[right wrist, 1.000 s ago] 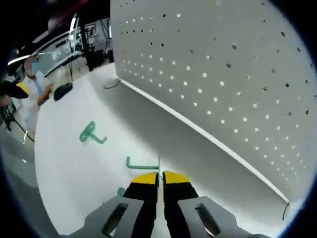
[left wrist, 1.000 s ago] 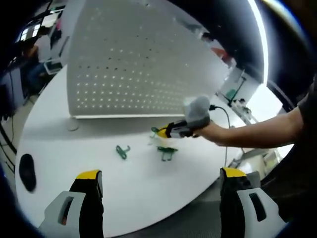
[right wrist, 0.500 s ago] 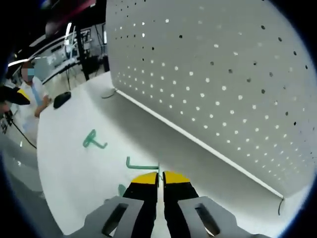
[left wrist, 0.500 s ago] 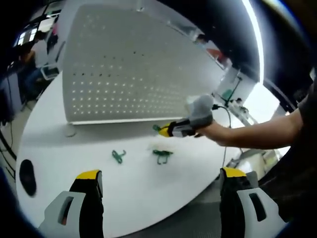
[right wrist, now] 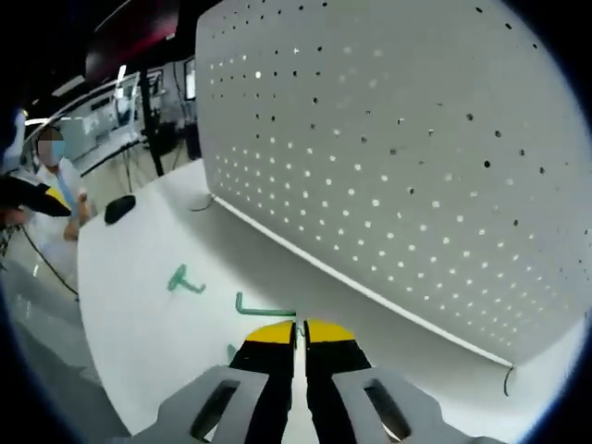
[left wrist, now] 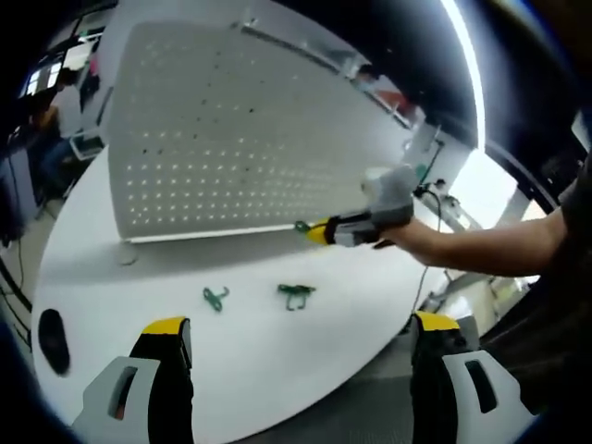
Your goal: Insert the hook assembly into the mounting plate slot until the hook locks in place.
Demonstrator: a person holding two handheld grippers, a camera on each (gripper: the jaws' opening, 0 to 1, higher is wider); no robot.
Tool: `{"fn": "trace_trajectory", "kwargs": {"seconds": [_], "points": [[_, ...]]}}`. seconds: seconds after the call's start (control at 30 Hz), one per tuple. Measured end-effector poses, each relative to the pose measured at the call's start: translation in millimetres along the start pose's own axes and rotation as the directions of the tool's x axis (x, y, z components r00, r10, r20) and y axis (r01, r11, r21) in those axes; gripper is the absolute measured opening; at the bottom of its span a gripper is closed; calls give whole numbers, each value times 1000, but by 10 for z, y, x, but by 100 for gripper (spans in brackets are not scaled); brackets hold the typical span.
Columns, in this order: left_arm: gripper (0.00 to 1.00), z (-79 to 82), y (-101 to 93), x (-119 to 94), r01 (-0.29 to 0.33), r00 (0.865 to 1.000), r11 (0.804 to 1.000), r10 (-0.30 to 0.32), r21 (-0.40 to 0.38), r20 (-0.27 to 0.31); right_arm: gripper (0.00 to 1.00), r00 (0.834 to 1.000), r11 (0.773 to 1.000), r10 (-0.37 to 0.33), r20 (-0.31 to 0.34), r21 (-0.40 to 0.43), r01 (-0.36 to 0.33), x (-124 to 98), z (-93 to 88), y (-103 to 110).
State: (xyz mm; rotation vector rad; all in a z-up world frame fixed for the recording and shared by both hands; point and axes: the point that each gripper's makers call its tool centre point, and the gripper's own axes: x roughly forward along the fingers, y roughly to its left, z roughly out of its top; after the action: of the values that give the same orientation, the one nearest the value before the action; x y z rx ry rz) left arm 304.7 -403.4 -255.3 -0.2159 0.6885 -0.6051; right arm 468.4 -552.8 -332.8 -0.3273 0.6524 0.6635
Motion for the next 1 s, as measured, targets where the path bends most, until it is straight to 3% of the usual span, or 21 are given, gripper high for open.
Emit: {"fn": "trace_trajectory", "kwargs": {"seconds": [0.63,0.7,1.0], "points": [[100,-1,-38,-15,6,1000,1000,-6,16,13,1,994,999,-20,107,34,16,-529,259,21],[100,6,-47,-10,8,1000,1000,-8,25,11,1,993,999,-32,109,4,31,-560,268,21],[100,61,-70,5,14,1000,999,-15,53,13,1,989,1000,-19,145,24,16,-721,351,137]]}}
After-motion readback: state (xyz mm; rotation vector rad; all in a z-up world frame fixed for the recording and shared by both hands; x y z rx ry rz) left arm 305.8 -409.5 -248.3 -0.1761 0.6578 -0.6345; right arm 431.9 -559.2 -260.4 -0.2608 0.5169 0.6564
